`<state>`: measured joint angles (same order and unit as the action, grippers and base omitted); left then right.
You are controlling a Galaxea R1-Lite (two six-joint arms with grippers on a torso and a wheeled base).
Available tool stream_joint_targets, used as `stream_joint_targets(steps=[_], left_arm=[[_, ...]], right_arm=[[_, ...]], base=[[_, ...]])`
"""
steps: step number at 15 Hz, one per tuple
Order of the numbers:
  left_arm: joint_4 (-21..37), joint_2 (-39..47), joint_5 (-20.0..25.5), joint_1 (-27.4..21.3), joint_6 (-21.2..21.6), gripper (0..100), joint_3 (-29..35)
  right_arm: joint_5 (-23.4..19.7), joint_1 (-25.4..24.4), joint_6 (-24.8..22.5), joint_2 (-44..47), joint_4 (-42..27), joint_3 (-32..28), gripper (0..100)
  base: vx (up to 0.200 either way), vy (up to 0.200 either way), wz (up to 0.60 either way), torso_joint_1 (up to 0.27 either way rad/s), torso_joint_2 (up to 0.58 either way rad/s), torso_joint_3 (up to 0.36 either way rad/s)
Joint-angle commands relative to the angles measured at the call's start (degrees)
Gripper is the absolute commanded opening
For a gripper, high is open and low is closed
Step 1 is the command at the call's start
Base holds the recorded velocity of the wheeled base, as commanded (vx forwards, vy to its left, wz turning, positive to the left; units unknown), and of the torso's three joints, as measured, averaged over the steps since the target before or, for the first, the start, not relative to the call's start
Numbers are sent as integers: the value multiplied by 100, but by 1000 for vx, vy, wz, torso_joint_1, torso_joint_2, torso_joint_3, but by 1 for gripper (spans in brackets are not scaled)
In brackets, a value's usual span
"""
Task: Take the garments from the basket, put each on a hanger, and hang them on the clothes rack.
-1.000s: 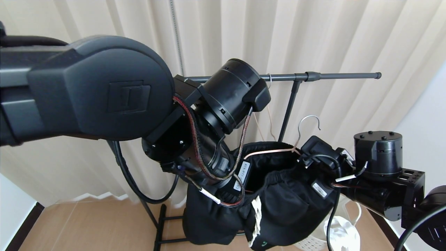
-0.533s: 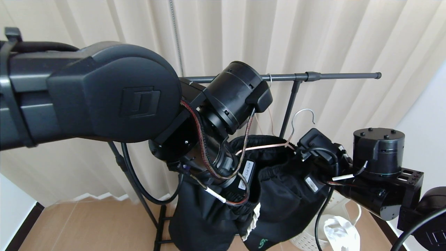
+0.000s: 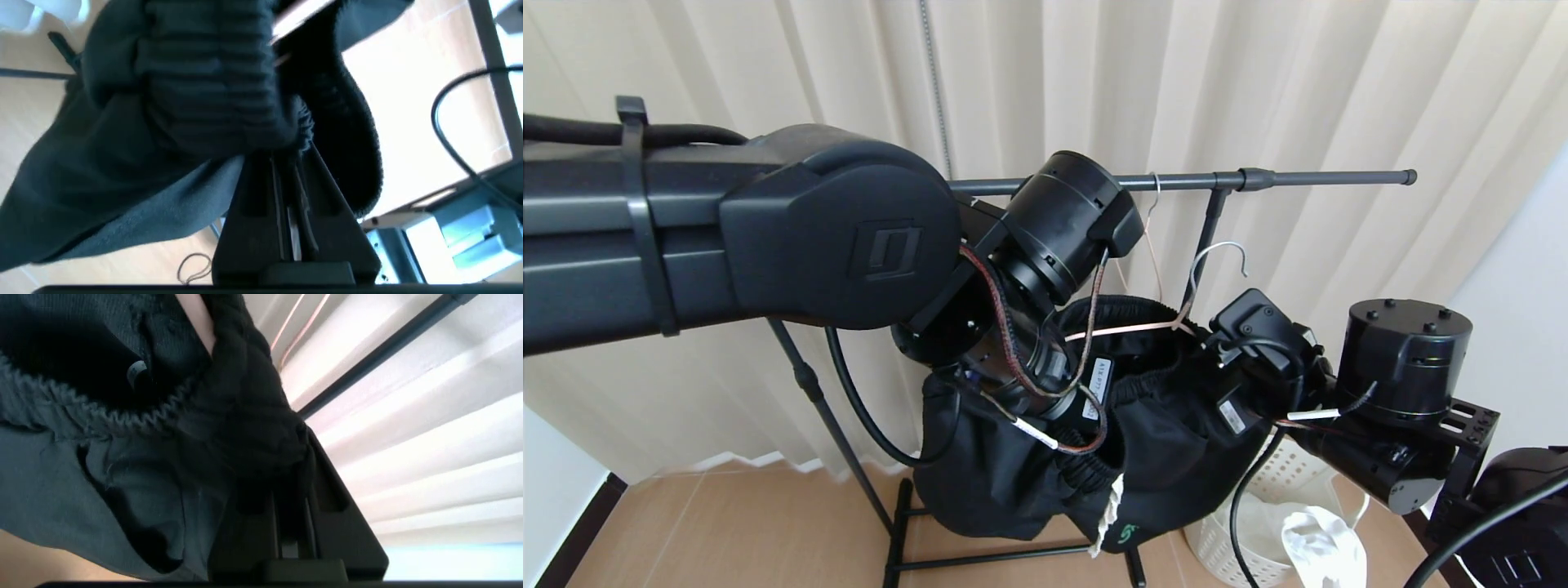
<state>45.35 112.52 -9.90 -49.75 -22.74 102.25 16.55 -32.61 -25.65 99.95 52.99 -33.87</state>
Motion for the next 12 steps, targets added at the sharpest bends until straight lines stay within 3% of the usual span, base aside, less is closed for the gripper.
stream_joint_targets(steps=[1, 6, 12], left_arm=[[-105, 51, -3, 71, -3, 0, -21], [-404, 51, -3, 97, 6, 0, -48], [-1336, 33, -3, 106, 41, 0, -496]], right_arm=[[23, -70, -2, 16, 44, 12, 0], [155, -176, 7, -2, 62, -32, 0], [173, -211, 95, 7, 71, -94, 0]], base=[[0, 0, 0, 0, 0, 0], [0, 0, 0, 0, 0, 0], [0, 0, 0, 0, 0, 0]])
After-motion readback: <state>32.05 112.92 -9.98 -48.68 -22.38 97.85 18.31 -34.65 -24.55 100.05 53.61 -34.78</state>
